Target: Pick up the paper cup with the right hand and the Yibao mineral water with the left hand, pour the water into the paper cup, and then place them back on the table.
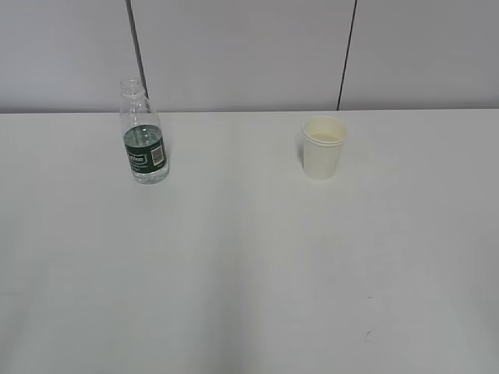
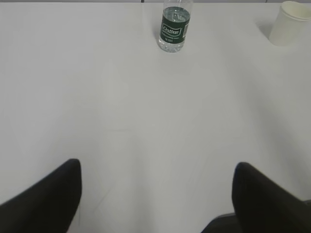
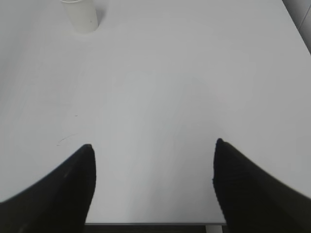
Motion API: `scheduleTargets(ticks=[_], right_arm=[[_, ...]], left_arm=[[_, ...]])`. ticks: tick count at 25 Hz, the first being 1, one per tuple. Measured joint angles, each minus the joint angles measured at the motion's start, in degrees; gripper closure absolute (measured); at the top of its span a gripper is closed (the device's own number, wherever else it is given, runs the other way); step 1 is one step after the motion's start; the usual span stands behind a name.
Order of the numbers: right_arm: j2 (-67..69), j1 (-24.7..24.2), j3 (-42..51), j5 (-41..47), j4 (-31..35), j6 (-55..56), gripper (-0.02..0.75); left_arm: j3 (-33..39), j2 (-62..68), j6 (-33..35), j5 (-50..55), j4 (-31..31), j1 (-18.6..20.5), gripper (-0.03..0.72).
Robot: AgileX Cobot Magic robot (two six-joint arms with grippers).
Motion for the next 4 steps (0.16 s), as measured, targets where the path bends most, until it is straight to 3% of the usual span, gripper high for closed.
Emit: scheduleTargets(ticks=[4], right_arm=[[0.0, 0.0, 0.0, 0.0, 0.0, 0.0, 0.153]], left_arm=[[0.0, 0.0, 0.0, 0.0, 0.0, 0.0, 0.113]])
